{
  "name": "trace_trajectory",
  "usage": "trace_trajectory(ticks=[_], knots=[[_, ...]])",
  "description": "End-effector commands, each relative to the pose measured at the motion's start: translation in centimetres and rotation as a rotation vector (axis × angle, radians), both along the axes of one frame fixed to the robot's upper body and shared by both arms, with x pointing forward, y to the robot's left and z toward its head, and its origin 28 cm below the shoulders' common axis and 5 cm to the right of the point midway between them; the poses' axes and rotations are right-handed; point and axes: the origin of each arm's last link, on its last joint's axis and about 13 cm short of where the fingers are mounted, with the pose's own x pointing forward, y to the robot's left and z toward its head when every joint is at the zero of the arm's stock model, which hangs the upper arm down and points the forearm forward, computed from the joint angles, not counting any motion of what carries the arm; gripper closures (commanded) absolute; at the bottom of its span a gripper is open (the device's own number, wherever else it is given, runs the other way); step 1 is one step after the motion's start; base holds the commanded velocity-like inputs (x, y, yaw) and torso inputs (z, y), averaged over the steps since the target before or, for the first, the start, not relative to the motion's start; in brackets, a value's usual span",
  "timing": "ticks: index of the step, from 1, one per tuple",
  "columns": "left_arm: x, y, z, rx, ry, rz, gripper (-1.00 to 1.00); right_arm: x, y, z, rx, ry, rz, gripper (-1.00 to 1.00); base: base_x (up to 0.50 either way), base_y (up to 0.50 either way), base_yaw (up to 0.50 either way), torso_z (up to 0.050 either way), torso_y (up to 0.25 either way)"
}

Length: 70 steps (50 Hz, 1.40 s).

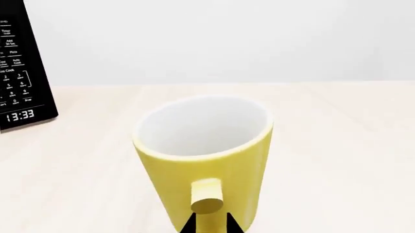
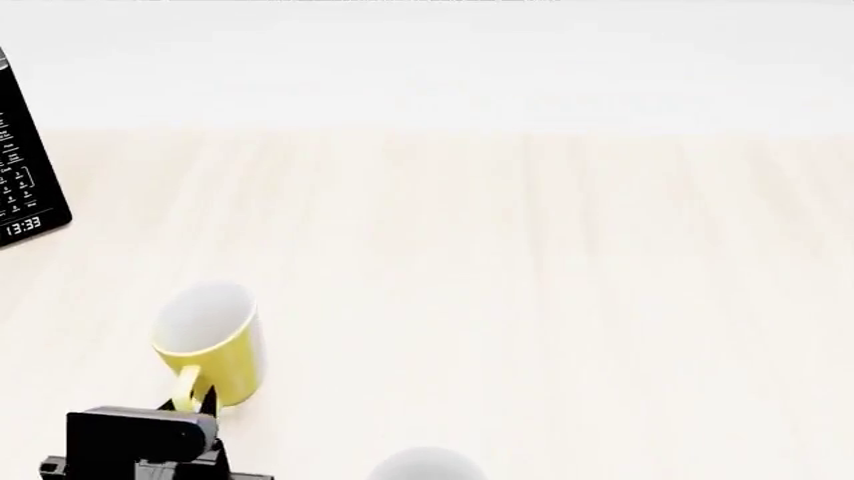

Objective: Put the yellow and white mug to the front of the white mug.

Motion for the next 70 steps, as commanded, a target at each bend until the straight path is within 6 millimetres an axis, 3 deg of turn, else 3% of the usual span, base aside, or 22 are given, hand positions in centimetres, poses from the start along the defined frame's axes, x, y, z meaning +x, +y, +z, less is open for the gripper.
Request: trace_trajectory(ticks=[1, 3, 4, 15, 18, 22, 29, 33, 38, 48, 54, 70], knots=[[-0.3, 1.1, 3.0, -0.095, -0.088, -0.202, 1.0, 0.1, 0.0, -0.2, 0.001, 0.004, -0.001, -1.0, 0.0, 0.0, 0.0, 0.0, 0.0], [0.3, 1.6, 3.9, -0.148, -0.092, -0.289, 1.0, 0.0, 0.0, -0.2, 0.002, 0.003, -0.001, -1.0, 0.0, 0.0, 0.0, 0.0, 0.0], [1.2, 2.0, 4.2, -0.058, -0.124, -0.297, 1.0, 0.0, -0.1, -0.2, 0.003, 0.003, -0.002, -1.0, 0.0, 0.0, 0.0, 0.0, 0.0], [8.2, 5.1, 6.5, 0.029, -0.076, -0.605, 1.0, 0.0, -0.3, -0.3, 0.007, 0.007, -0.01, -1.0, 0.0, 0.0, 0.0, 0.0, 0.0], [10.1, 5.4, 8.6, 0.069, -0.064, -0.734, 1.0, -0.1, -0.4, -0.3, 0.007, 0.006, -0.016, -1.0, 0.0, 0.0, 0.0, 0.0, 0.0], [11.2, 5.9, 10.8, 0.104, -0.062, -0.807, 1.0, -0.1, -0.5, -0.4, 0.009, 0.009, -0.02, -1.0, 0.0, 0.0, 0.0, 0.0, 0.0], [11.4, 6.4, 12.8, 0.092, -0.051, -0.934, 1.0, -0.1, -0.7, -0.6, 0.009, 0.015, -0.03, -1.0, 0.0, 0.0, 0.0, 0.0, 0.0], [11.5, 6.1, 12.9, 0.12, -0.038, -0.961, 1.0, 0.0, -0.7, -0.7, 0.007, 0.02, -0.03, -1.0, 0.0, 0.0, 0.0, 0.0, 0.0], [11.4, 5.1, 12.4, 0.181, -0.042, -0.972, 1.0, -0.1, -0.9, -0.8, 0.01, 0.022, -0.037, -1.0, 0.0, 0.0, 0.0, 0.0, 0.0], [10.9, 2.3, 12.6, 0.151, -0.078, -1.069, 1.0, -0.3, -1.0, -0.7, 0.013, 0.018, -0.044, -1.0, 0.0, 0.0, 0.0, 0.0, 0.001], [10.9, 1.6, 13.2, 0.139, -0.097, -1.084, 1.0, -0.5, -1.1, -0.6, 0.014, 0.013, -0.044, -1.0, 0.0, 0.0, 0.0, 0.0, 0.0], [10.7, 1.4, 11.2, 0.114, -0.085, -1.083, 1.0, -0.4, -1.1, -0.6, 0.014, 0.013, -0.046, -1.0, 0.0, 0.0, 0.0, 0.0, 0.0]])
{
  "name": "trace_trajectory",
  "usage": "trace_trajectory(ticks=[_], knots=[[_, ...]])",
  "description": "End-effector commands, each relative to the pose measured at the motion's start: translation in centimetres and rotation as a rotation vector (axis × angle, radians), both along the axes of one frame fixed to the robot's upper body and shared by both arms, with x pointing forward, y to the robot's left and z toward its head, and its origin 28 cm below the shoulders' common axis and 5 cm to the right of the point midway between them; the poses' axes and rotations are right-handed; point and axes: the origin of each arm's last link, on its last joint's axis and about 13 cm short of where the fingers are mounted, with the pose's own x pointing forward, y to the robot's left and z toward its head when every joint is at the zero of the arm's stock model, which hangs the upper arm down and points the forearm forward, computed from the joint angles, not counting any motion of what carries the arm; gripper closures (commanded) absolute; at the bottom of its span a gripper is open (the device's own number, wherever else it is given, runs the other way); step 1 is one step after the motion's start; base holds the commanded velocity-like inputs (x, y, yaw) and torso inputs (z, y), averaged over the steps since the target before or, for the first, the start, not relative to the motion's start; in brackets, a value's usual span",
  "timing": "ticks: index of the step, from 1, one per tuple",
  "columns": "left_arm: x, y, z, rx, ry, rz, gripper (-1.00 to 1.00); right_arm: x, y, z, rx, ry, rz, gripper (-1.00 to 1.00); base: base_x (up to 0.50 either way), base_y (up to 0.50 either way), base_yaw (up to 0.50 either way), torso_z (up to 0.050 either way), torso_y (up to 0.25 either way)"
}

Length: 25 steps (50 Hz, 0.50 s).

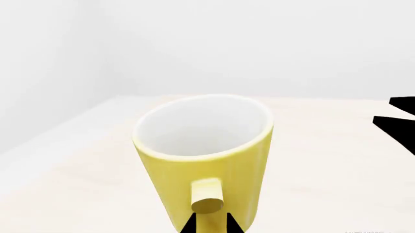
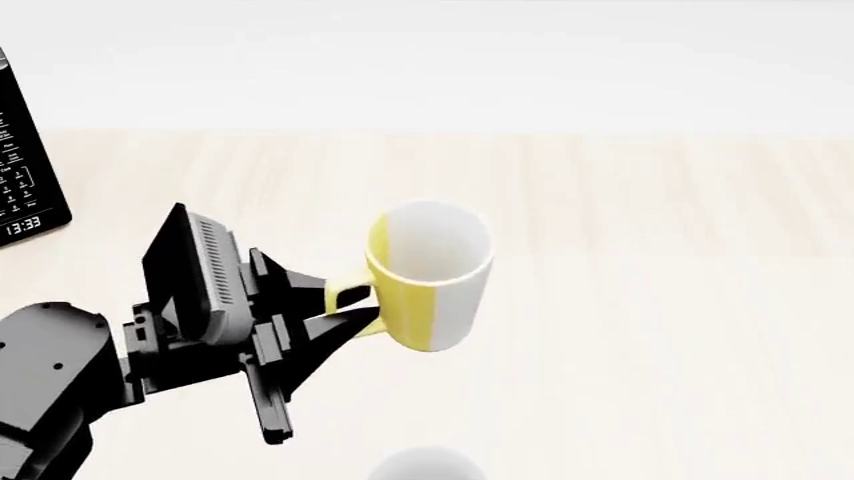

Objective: Put the yellow and white mug to the front of the white mug.

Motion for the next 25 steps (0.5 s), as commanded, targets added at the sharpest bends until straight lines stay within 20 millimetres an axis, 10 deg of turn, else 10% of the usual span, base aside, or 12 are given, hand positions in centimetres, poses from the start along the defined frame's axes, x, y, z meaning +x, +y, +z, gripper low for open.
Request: trace_trajectory(ticks=[1, 25], knots=[[-0.1, -0.4, -0.8, -0.062, 0.018, -0.01, 1.0, 0.0, 0.0, 0.1, 0.0, -0.002, -0.001, -1.0, 0.0, 0.0, 0.0, 0.0, 0.0], [0.0, -0.4, -6.3, -0.062, 0.089, 0.031, 1.0, 0.0, 0.2, 0.1, -0.004, -0.001, 0.008, -1.0, 0.0, 0.0, 0.0, 0.0, 0.0]])
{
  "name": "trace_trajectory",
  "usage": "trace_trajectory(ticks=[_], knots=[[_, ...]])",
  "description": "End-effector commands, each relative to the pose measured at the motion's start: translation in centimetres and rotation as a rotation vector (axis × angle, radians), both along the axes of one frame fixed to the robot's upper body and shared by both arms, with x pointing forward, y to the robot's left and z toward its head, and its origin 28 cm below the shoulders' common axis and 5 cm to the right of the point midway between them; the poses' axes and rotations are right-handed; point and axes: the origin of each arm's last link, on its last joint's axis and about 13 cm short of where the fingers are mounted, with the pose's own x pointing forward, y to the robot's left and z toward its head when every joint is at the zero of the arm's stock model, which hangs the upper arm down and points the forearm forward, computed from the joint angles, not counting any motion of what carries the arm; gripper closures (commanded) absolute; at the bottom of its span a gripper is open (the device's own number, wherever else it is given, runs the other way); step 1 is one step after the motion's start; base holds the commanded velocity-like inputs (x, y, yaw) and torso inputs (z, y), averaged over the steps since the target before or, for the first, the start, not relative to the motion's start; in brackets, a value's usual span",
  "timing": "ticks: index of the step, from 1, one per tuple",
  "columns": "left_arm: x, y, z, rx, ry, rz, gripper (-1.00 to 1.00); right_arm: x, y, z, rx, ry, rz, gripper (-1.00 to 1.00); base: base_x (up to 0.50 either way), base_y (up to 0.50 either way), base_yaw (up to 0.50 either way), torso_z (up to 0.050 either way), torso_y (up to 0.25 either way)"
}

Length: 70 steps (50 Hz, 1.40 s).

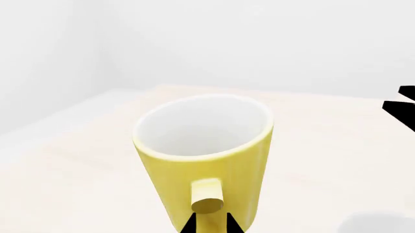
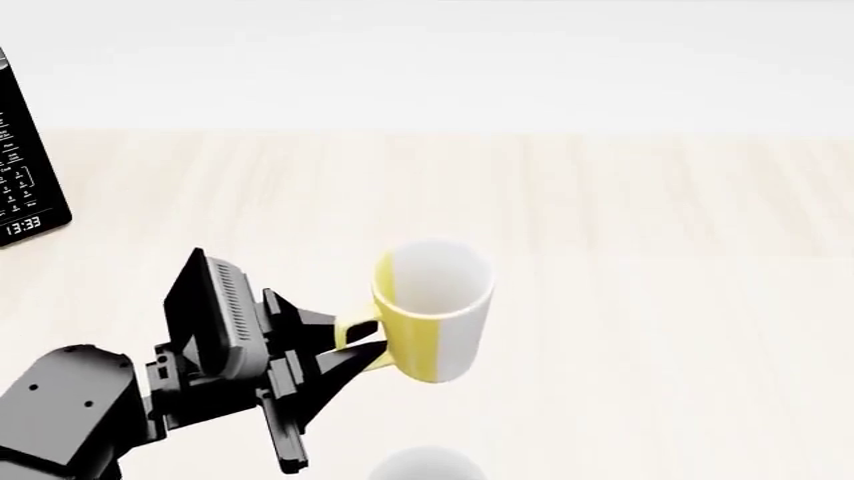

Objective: Put the yellow and white mug to the front of the white mug.

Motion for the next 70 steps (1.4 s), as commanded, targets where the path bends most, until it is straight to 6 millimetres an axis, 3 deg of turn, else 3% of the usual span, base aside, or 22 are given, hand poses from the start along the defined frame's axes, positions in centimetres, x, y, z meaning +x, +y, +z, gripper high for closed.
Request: trace_trajectory(ticks=[1, 10, 26, 70], knots=[[0.0, 0.0, -2.4, -0.03, 0.036, 0.017, 1.0, 0.1, 0.1, 0.0, -0.003, 0.002, 0.006, -1.0, 0.0, 0.0, 0.0, 0.0, 0.0], [-0.4, -0.1, -4.3, -0.016, 0.067, 0.012, 1.0, 0.1, 0.2, -0.1, -0.005, 0.004, 0.009, -1.0, 0.0, 0.0, 0.0, 0.0, 0.0], [-1.3, -0.4, -5.9, -0.014, 0.103, -0.003, 1.0, 0.1, 0.3, 0.0, -0.007, 0.003, 0.009, -1.0, 0.0, 0.0, 0.0, 0.0, 0.001], [-2.5, -0.1, -7.8, -0.011, 0.135, 0.062, 1.0, 0.0, 0.4, 0.5, -0.016, -0.006, 0.017, -1.0, 0.0, 0.0, 0.0, 0.0, 0.0]])
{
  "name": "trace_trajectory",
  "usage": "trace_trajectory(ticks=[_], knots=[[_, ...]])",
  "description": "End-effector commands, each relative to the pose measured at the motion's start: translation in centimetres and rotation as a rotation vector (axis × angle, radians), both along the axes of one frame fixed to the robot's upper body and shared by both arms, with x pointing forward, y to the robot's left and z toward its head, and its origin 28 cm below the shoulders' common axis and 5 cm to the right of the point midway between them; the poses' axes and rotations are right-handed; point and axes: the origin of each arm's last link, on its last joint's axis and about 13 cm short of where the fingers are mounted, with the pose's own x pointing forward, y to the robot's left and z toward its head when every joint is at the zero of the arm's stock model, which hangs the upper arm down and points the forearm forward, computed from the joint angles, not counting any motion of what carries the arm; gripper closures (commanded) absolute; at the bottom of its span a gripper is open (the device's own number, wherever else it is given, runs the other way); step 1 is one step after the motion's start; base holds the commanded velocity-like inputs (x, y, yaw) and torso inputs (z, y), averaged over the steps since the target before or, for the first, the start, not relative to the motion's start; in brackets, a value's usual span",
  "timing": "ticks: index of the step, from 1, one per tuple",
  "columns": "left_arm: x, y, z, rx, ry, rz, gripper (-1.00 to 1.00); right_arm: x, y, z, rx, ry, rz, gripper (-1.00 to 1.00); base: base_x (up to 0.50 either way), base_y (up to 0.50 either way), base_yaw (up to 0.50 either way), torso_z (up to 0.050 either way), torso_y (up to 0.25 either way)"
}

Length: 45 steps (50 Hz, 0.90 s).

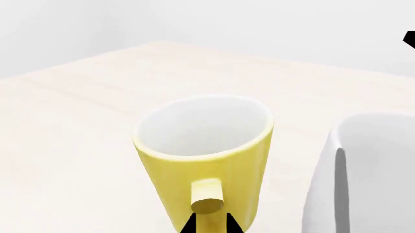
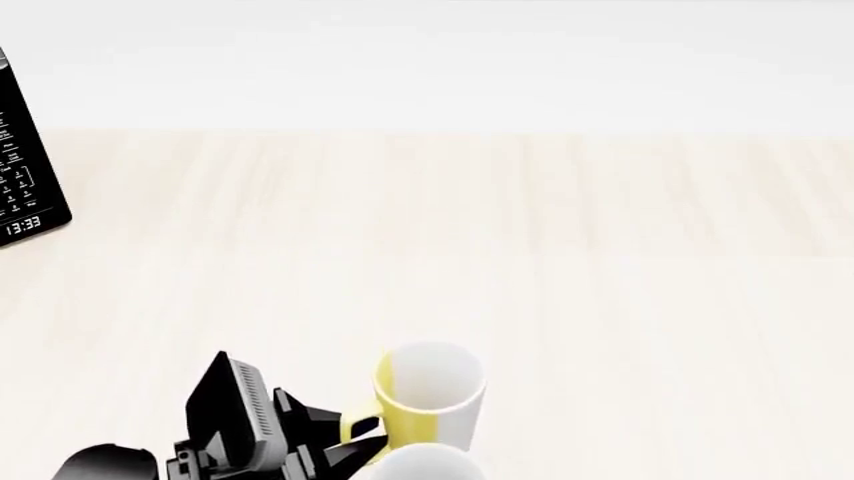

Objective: Put the yellow and white mug to the front of the white mug.

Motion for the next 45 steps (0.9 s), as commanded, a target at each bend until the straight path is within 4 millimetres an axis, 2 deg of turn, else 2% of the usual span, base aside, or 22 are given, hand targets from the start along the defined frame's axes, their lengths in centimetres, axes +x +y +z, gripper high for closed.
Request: trace_trajectory(ticks=[1, 41, 42, 45], knots=[[-0.1, -0.03, -0.15, -0.025, 0.004, 0.022, 1.0, -0.01, 0.01, 0.03, -0.002, -0.002, 0.001, -1.0, 0.0, 0.0, 0.0, 0.0, 0.0], [-0.68, -0.13, -0.91, 0.016, 0.006, 0.051, 1.0, -0.1, 0.04, 0.11, -0.003, -0.003, 0.003, -1.0, 0.0, 0.0, 0.0, 0.0, 0.0], [-0.64, -0.1, -0.87, 0.021, 0.004, 0.06, -1.0, -0.09, 0.04, 0.15, -0.003, -0.004, 0.003, -1.0, 0.0, 0.0, 0.0, 0.0, 0.0], [-0.58, 0.0, -0.8, 0.01, 0.012, 0.054, -1.0, -0.07, 0.04, 0.08, -0.003, -0.002, 0.003, -1.0, 0.0, 0.0, 0.0, 0.0, 0.0]])
